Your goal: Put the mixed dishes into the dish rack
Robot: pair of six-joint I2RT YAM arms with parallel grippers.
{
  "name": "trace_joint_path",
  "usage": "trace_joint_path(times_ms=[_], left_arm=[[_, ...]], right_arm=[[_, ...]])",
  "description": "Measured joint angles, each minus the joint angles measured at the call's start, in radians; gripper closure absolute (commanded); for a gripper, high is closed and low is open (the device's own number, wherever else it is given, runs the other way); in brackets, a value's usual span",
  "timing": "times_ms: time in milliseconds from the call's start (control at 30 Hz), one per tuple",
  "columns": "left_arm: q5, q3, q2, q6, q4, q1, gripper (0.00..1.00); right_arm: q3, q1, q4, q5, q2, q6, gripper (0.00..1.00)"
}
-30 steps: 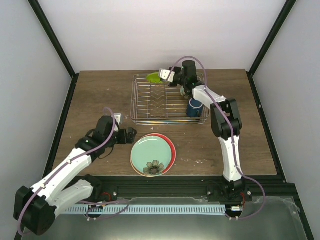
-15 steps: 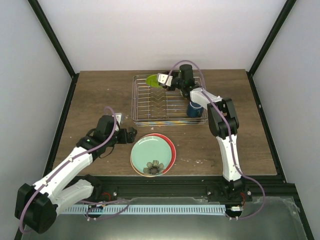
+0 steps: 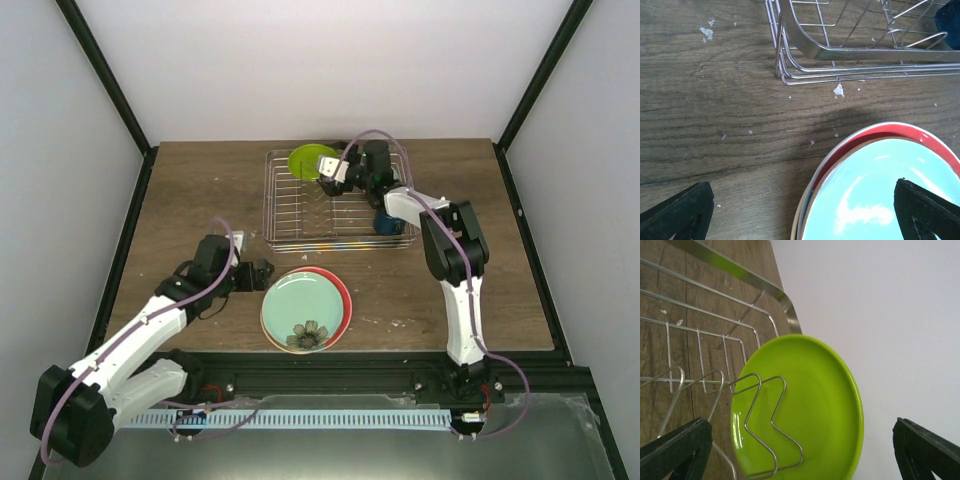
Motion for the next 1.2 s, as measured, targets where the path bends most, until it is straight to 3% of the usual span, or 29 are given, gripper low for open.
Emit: trace_joint_path(times_ms=[300,567,733,1000,1200], left_arm=[[0.003,-0.049,0.023,-0.004,0.039,0.001,0.00],[0.048,-0.124,0.029,-0.021,0.096,0.001,0.00],[0.093,-0.138,0.050,-0.021,0.128,0.001,0.01],[0.162,-0.161,0.018,-0.016,0.154,0.001,0.27],[0.206,-0.206,-0.119,-0.023,0.151,0.000,0.39]], right_arm=[[-0.154,0.006,0.092,0.076,-0.196,0.115,0.00],[-0.288,0.024,0.025,0.239,-0.487,0.427,0.01],[-0.405,0.074,-0.072,0.303,-0.652,0.660,0.16],[-0.654,0.237,-0.243,0.362,-0.795,0.929,0.32],[-0.741,0.282,-0.320,0.397,-0.929,1.024,0.35]])
